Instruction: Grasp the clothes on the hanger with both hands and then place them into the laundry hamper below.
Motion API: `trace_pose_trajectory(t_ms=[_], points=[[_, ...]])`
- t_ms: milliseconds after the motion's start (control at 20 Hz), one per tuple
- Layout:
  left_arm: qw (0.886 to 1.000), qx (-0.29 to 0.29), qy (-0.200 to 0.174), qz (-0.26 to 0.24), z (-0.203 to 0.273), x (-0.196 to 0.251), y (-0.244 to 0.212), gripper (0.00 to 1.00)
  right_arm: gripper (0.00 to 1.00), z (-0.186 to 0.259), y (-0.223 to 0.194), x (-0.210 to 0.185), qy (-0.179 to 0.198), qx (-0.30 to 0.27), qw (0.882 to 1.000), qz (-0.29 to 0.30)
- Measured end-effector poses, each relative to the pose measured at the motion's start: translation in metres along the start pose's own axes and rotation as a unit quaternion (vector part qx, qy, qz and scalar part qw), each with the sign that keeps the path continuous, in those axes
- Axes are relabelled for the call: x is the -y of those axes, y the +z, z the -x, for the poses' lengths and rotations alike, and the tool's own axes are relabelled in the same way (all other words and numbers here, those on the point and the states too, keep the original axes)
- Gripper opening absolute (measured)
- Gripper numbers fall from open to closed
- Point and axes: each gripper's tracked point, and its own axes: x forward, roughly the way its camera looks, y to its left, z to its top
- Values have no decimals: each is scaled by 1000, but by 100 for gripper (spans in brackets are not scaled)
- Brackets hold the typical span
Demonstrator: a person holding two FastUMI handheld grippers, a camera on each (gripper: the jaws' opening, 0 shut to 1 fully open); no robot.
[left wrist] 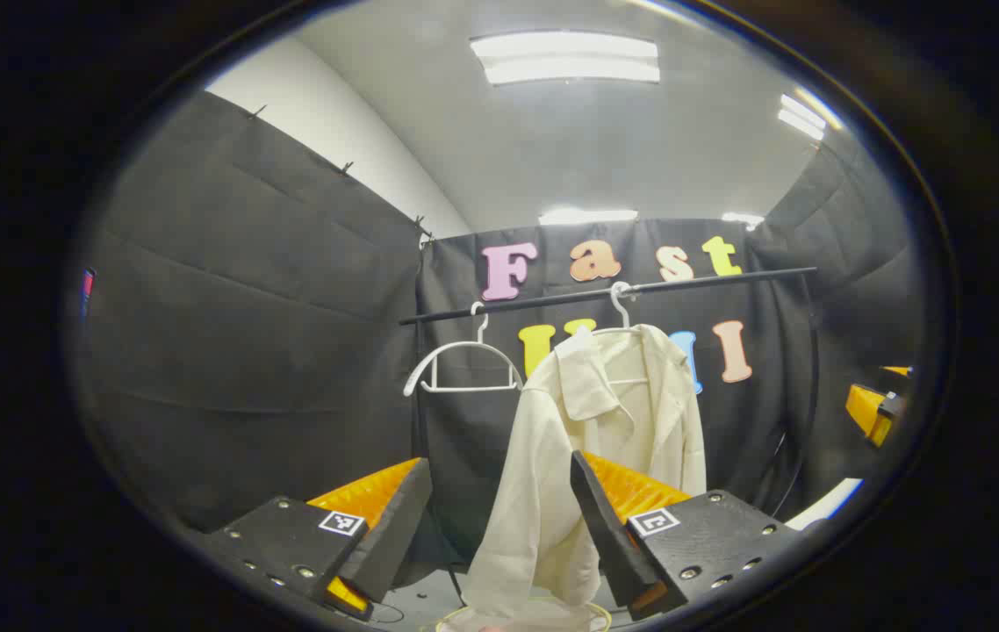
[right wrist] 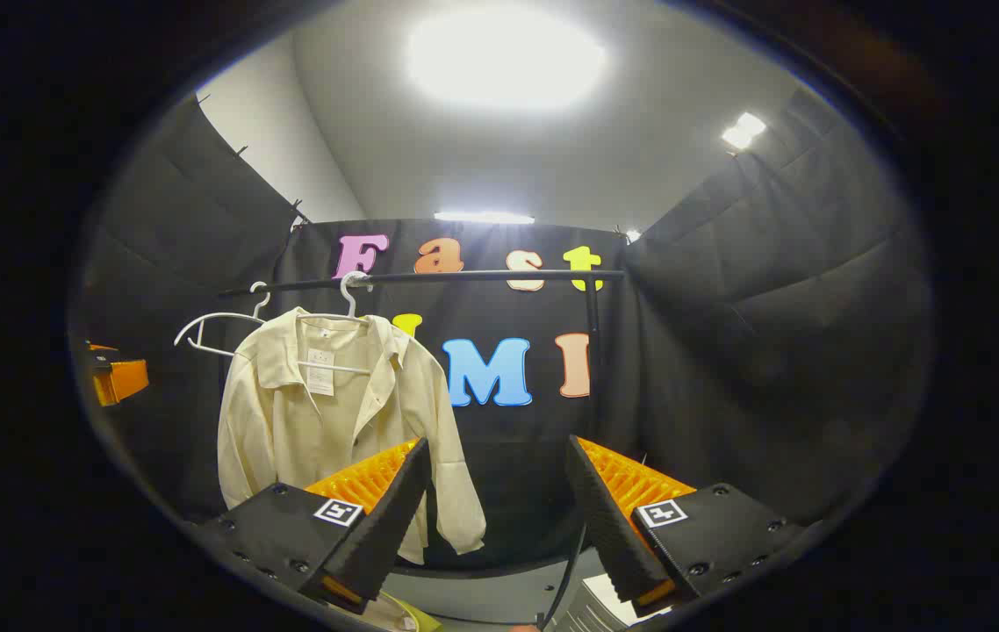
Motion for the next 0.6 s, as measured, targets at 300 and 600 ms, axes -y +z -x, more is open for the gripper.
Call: trace_pose_trajectory(t_ms=[300,600], points=[[1000,3,-5,-5,-3,15,0,93,96,-4,-5,5,-2,-5,1000,-2],[1000,11,-11,-14,-1,20,7,95,97,-4,-7,10,-6,-6,1000,-1]])
